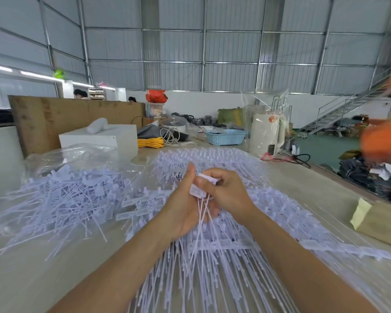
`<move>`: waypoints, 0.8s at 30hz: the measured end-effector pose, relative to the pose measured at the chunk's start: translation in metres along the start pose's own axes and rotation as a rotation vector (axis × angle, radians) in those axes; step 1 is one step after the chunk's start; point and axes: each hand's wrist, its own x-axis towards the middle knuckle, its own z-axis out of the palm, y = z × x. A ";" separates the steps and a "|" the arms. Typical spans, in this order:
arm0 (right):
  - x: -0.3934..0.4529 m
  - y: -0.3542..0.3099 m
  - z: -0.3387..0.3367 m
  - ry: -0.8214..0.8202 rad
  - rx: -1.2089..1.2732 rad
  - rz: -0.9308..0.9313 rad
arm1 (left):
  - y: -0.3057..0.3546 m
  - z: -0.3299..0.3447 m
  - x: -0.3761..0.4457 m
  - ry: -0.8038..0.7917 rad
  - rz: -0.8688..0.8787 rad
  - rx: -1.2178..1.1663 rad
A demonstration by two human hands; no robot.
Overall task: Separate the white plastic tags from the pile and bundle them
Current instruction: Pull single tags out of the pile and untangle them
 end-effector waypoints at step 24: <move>0.009 0.001 -0.028 0.230 -0.041 -0.125 | -0.011 0.017 -0.010 0.072 -0.003 0.267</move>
